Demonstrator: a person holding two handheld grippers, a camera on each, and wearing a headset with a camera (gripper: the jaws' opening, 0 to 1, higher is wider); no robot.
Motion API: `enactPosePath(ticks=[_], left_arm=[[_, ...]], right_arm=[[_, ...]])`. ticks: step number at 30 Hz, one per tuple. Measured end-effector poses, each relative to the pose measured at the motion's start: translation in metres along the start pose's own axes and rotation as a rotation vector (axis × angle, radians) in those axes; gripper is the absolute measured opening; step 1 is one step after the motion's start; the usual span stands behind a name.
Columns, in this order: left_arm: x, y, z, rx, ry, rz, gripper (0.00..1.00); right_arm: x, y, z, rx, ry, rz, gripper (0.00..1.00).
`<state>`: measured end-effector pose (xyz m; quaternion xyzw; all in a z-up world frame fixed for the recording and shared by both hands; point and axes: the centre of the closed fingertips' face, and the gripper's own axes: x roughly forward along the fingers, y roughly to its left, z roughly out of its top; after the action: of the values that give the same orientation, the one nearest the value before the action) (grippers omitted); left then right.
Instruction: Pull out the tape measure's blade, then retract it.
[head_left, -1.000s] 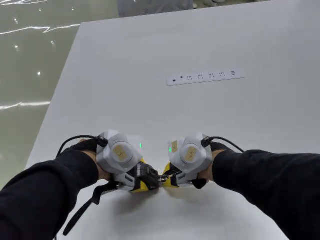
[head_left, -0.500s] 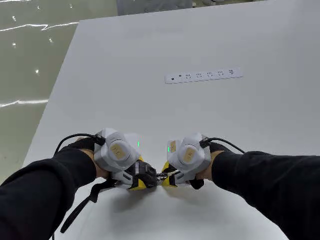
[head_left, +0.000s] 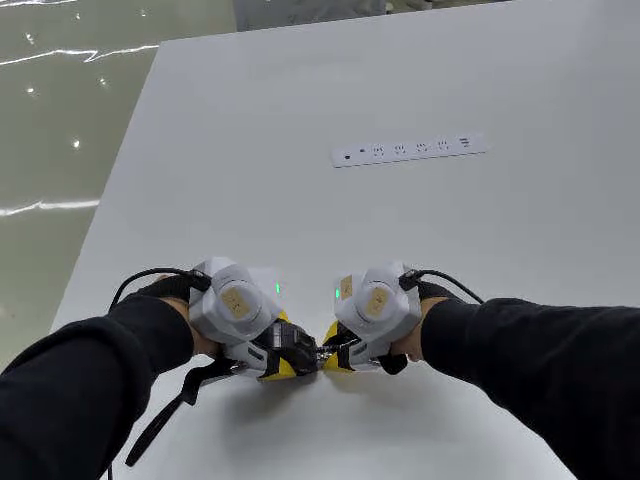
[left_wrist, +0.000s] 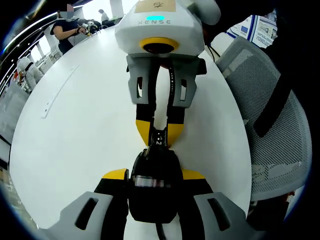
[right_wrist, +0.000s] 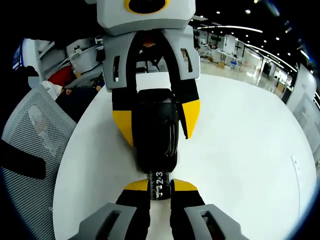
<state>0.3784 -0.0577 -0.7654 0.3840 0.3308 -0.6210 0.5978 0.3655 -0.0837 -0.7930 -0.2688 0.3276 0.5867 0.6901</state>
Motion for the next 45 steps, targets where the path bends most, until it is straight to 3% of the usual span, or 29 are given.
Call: enactPosePath(ticks=[45], left_arm=[[0.001, 0.001, 0.001, -0.025, -0.016, 0.021, 0.33]], right_arm=[[-0.017, -0.004, -0.024, 0.022, 0.041, -0.021, 0.1]])
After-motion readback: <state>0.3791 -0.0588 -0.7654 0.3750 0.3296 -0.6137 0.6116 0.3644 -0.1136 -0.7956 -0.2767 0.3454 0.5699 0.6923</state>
